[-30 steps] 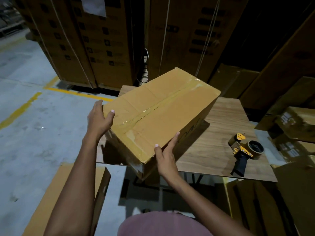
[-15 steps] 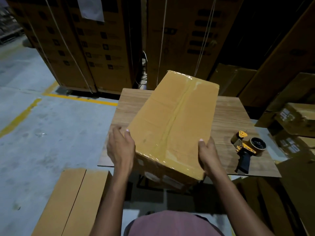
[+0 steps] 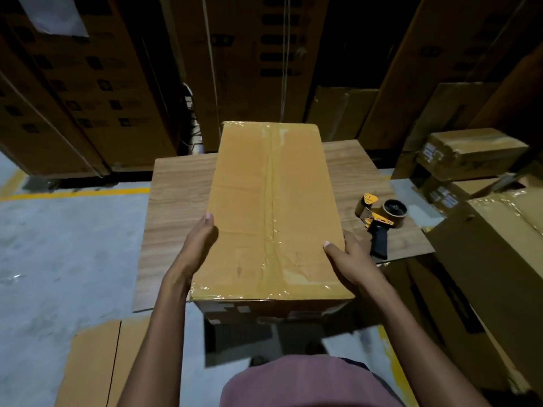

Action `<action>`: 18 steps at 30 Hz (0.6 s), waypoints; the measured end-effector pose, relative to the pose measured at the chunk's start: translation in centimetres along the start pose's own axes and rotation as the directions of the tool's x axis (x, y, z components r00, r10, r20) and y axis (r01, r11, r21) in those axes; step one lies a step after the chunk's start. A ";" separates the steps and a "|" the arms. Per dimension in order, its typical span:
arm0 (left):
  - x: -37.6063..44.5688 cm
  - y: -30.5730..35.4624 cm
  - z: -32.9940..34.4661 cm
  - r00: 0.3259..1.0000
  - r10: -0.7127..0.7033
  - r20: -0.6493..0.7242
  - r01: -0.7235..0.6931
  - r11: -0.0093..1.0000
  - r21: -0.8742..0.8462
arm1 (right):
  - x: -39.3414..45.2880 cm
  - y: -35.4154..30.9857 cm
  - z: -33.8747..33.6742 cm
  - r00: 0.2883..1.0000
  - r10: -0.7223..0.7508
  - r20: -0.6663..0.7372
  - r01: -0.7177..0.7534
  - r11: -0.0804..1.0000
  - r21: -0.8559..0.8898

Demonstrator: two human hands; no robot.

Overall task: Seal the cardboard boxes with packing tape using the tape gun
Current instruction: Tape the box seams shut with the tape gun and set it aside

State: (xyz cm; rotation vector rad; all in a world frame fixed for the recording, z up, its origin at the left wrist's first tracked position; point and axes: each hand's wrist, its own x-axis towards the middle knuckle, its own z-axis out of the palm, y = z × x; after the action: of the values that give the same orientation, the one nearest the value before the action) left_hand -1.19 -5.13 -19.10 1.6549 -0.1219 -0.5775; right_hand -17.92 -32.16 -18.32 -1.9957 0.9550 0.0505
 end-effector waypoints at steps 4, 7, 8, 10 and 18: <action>-1.1 -0.4 2.0 0.998 0.040 0.054 -0.036 0.996 -0.086 | 1.6 -2.5 -1.3 0.997 0.076 -0.012 -0.075 0.996 0.055; -2.9 -0.3 5.0 0.995 0.090 0.044 -0.082 0.984 -0.155 | 2.4 -3.6 -2.6 0.983 0.125 -0.136 -0.137 0.987 -0.081; -3.3 -0.2 6.0 0.994 0.101 0.032 -0.094 0.979 -0.181 | 2.6 -3.7 -3.2 0.977 0.118 -0.177 -0.140 0.983 -0.120; -4.3 0.3 7.6 0.993 0.119 -0.009 -0.118 0.968 -0.220 | 2.6 -3.7 -5.1 0.970 0.070 -0.234 -0.108 0.982 -0.152; -7.7 4.0 15.1 0.978 0.204 -0.052 -0.211 0.938 -0.274 | 1.4 -2.8 -15.6 0.950 -0.121 -0.288 0.057 0.973 -0.222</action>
State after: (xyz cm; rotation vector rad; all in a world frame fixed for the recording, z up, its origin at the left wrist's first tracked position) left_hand -13.43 -16.38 -13.90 1.3540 -0.1876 -0.3946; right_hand -19.99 -43.64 -7.51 -2.2856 1.0842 -0.2168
